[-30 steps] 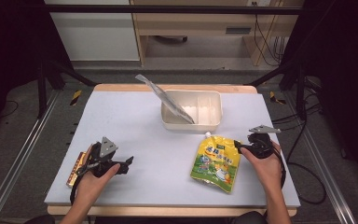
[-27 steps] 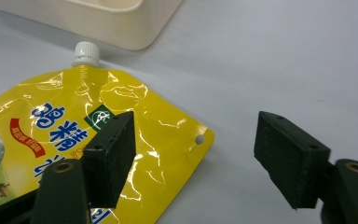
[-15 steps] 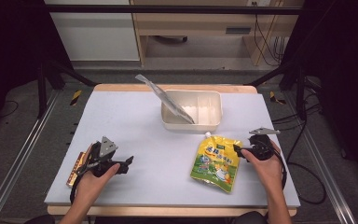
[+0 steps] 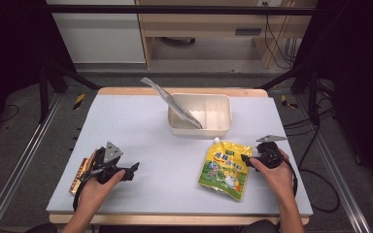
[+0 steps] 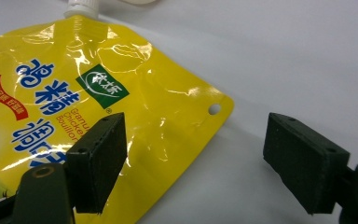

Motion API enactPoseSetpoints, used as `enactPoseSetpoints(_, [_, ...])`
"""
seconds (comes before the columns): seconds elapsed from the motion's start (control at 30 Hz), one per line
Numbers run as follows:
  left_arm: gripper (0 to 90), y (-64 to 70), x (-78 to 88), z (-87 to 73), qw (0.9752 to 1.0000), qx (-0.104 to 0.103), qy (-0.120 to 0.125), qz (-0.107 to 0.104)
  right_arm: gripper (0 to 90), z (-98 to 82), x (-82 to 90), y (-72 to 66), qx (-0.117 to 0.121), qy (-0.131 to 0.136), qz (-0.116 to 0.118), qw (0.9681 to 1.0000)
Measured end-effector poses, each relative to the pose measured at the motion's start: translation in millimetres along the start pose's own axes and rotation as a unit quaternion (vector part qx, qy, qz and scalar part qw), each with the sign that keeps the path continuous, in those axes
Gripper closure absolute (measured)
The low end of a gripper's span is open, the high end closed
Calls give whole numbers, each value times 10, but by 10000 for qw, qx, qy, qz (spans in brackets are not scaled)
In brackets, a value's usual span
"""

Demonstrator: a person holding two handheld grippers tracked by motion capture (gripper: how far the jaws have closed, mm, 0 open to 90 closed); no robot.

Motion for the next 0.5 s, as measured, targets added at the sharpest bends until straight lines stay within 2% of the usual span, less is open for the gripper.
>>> enactPoseSetpoints(0.1, [76,4,-2,-1,10000,1,-5,-11,237,8,-33,-12,74,-30,4,10000])
enactPoseSetpoints(0.5, [76,10,-6,10,10000,22,25,-40,313,29,-77,-74,100,-66,225,9997])
Point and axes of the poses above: each handheld gripper's, and its own axes: x roughly backward along the jaws, z roughly out of its top, y roughly to its right, the point moved 9 cm from there along -x, roughly forward along the jaws, and after that the axes turned 8 degrees about -y, right-handed, at the moved point
